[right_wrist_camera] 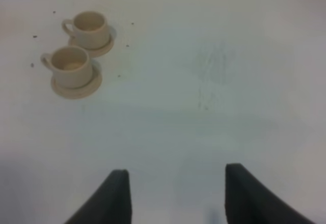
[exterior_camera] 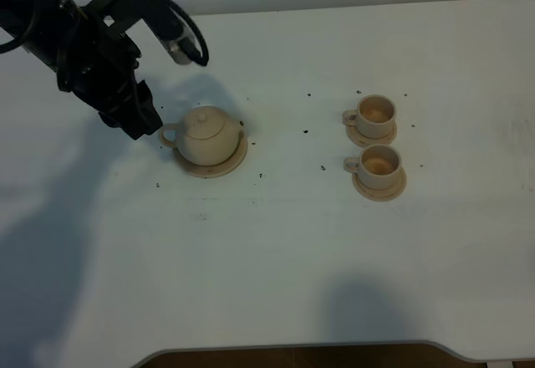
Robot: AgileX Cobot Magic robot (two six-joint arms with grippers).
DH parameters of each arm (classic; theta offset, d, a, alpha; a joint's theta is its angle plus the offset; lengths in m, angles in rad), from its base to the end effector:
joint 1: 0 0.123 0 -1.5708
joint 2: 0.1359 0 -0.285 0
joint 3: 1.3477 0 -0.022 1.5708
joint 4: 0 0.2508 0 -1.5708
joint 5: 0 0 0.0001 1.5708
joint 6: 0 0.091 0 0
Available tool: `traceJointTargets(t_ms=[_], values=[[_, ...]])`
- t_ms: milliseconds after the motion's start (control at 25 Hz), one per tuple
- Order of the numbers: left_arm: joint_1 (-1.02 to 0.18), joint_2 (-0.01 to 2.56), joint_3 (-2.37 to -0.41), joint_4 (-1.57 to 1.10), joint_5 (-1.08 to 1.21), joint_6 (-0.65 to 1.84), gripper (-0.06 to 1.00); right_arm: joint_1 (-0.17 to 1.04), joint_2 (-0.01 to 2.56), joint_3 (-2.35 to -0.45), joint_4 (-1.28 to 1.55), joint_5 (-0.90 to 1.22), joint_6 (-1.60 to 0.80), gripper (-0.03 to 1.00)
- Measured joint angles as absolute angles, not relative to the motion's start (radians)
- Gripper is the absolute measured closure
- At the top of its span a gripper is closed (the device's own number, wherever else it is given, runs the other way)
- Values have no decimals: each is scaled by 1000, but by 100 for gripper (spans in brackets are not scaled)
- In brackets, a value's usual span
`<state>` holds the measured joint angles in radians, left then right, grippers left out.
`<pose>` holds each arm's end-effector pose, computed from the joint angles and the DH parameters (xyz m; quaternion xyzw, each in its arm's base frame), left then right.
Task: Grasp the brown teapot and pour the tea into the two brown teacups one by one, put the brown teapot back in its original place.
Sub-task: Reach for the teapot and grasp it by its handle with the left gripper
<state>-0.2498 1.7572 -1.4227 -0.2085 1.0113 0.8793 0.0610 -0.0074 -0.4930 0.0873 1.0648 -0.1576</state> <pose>0.3518 -0.1062 0.2683 0.4912 0.8519 -0.0431 0.1767 -0.0059 0.0066 0.2752 -0.0949 0.8481 0.0185 0.5210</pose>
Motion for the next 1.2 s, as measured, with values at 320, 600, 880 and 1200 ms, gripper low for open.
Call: traceJointTargets(t_ms=[320,600,880,1200], values=[[-250,1757,-1424,-55,1024,960,53,61,-7,-493,87,1065,-158,53],[-250,1811,-1425,140,1101,776,53,61,-7,-493,87,1065,-158,53],[-252,1901,-1425,187,1116,784,53,61,-7,-493,87,1065,-158,53],[-276,1929,-1435,252,993,912,53,61,-7,-493,87,1065,-158,53]])
